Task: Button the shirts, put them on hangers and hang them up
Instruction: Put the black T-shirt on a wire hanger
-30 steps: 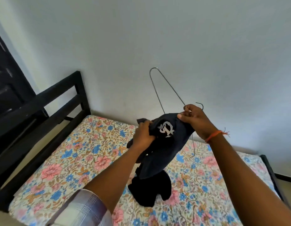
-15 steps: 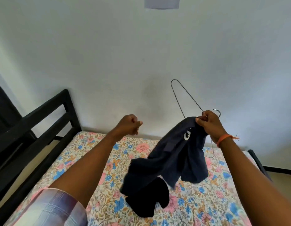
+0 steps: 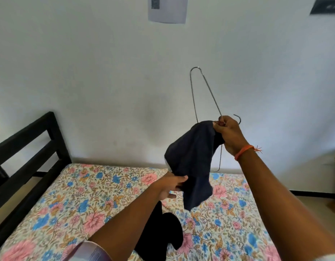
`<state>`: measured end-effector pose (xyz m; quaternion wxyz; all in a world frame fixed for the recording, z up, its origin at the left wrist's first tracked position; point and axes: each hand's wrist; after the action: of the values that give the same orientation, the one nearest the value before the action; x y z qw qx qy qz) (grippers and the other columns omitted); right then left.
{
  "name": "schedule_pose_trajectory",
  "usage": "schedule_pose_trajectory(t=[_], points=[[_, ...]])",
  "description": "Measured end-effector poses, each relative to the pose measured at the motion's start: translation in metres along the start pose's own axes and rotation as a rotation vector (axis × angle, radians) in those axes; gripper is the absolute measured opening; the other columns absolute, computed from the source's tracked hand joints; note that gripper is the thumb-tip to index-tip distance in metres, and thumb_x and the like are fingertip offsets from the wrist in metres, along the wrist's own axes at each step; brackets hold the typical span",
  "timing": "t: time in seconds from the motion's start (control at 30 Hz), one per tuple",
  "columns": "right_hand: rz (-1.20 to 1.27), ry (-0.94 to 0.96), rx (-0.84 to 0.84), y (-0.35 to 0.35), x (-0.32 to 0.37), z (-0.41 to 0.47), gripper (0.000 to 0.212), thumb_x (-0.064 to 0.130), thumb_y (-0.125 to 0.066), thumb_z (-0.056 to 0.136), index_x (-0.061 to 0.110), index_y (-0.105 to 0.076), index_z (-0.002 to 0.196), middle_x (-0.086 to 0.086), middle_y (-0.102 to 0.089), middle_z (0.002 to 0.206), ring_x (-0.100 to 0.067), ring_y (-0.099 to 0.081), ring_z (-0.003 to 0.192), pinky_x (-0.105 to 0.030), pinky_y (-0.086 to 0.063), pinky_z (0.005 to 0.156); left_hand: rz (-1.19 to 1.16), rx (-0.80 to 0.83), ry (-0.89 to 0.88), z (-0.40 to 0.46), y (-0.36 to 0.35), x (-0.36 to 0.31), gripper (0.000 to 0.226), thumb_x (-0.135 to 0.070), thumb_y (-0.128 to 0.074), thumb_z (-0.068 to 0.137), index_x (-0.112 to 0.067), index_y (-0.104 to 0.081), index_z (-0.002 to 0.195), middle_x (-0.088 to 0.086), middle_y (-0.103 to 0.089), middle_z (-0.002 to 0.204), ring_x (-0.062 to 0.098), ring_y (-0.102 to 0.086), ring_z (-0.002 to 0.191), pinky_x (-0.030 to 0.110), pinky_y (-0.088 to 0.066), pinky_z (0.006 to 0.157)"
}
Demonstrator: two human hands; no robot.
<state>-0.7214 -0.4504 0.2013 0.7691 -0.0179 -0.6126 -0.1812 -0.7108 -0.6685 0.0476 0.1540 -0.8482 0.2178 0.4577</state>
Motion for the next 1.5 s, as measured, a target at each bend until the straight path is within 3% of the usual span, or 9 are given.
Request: schedule_pose_trajectory(t=[0.2, 0.43, 0.6, 0.73, 0.83, 0.93, 1.17, 1.33, 1.5], points=[[0.148, -0.104, -0.053, 0.01, -0.017, -0.001, 0.027, 0.005, -0.057, 0.097, 0.017, -0.044, 0.077, -0.013, -0.048, 0.079, -0.027, -0.05, 0.08, -0.036, -0.049, 0.07, -0.364, -0.133, -0.169, 0.003, 0.01, -0.009, 0.028, -0.032, -0.059, 0.097, -0.019, -0.063, 0.121, 0.005, -0.071, 0.112, 0.025, -0.066, 0.104, 0.042, -0.053, 0.092], [0.201, -0.173, -0.06, 0.013, -0.029, -0.004, 0.025, 0.002, -0.056, 0.097, 0.016, -0.045, 0.079, -0.013, -0.056, 0.081, -0.026, -0.06, 0.078, -0.038, -0.056, 0.075, -0.503, -0.132, -0.037, -0.009, 0.044, -0.032, 0.034, -0.033, -0.046, 0.101, -0.011, -0.07, 0.111, 0.012, -0.073, 0.109, 0.029, -0.065, 0.104, 0.039, -0.052, 0.085], [-0.073, -0.181, -0.193, 0.009, -0.033, -0.006, 0.03, 0.002, -0.06, 0.088, 0.017, -0.039, 0.073, -0.01, -0.042, 0.076, -0.024, -0.043, 0.076, -0.039, -0.044, 0.069, -0.412, -0.157, 0.154, -0.025, 0.057, -0.06, 0.022, -0.021, -0.059, 0.094, -0.004, -0.07, 0.088, 0.014, -0.07, 0.093, 0.029, -0.062, 0.086, 0.038, -0.05, 0.082], [-0.495, -0.176, -0.336, 0.0, -0.038, -0.019, 0.02, 0.006, -0.059, 0.077, 0.014, -0.041, 0.075, -0.003, -0.046, 0.07, -0.028, -0.045, 0.072, -0.037, -0.037, 0.07, -0.454, -0.274, -0.053, -0.033, 0.05, -0.089, 0.015, -0.02, -0.071, 0.088, -0.005, -0.069, 0.089, 0.016, -0.071, 0.095, 0.028, -0.065, 0.081, 0.038, -0.055, 0.078], [-0.61, -0.183, -0.408, -0.015, -0.039, -0.031, 0.021, 0.017, -0.065, 0.076, 0.015, -0.05, 0.091, 0.002, -0.055, 0.089, -0.028, -0.05, 0.083, -0.043, -0.031, 0.086, -0.209, -0.376, -0.428, -0.041, 0.035, -0.11, 0.021, -0.012, -0.082, 0.077, -0.014, -0.061, 0.074, 0.003, -0.066, 0.075, 0.013, -0.061, 0.068, 0.024, -0.054, 0.066], [-0.402, -0.109, -0.339, -0.034, -0.03, -0.033, 0.026, 0.02, -0.071, 0.081, 0.012, -0.05, 0.094, 0.002, -0.056, 0.085, -0.027, -0.054, 0.084, -0.036, -0.036, 0.08, 0.083, -0.355, -0.648, -0.049, 0.015, -0.13, 0.023, -0.004, -0.084, 0.072, -0.015, -0.064, 0.078, -0.004, -0.063, 0.068, 0.005, -0.059, 0.062, 0.016, -0.051, 0.066], [0.018, -0.061, -0.071, -0.061, -0.006, -0.034, 0.051, 0.053, -0.071, 0.083, 0.02, -0.032, 0.077, 0.004, -0.03, 0.064, -0.013, -0.029, 0.059, -0.029, -0.029, 0.055, 0.436, -0.092, -0.672, -0.056, 0.001, -0.142, 0.03, 0.015, -0.062, 0.074, -0.01, -0.064, 0.092, 0.007, -0.063, 0.08, 0.016, -0.061, 0.075, 0.034, -0.051, 0.074], [0.136, -0.053, 0.189, -0.049, -0.016, -0.032, 0.044, 0.019, -0.076, 0.086, 0.02, -0.033, 0.081, 0.006, -0.03, 0.058, -0.011, -0.028, 0.054, -0.028, -0.03, 0.05, 0.545, -0.041, -0.691, -0.067, 0.019, -0.134, 0.038, 0.019, -0.056, 0.073, -0.017, -0.048, 0.065, -0.009, -0.044, 0.053, 0.006, -0.038, 0.05, 0.018, -0.03, 0.052], [0.07, -0.036, 0.073, -0.035, -0.019, -0.022, 0.044, 0.005, -0.076, 0.084, 0.018, -0.034, 0.079, -0.002, -0.035, 0.064, -0.017, -0.039, 0.066, -0.031, -0.045, 0.059, 0.563, -0.132, -0.677, -0.081, 0.043, -0.137, 0.037, 0.021, -0.049, 0.072, -0.016, -0.051, 0.071, -0.002, -0.047, 0.058, 0.006, -0.038, 0.048, 0.018, -0.03, 0.048]])
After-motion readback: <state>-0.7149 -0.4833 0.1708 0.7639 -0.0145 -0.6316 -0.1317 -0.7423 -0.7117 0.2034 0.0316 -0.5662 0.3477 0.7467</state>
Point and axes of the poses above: each hand's wrist, its own z-axis towards the middle knuckle, its own y-axis out of the back of the hand, x = y × z
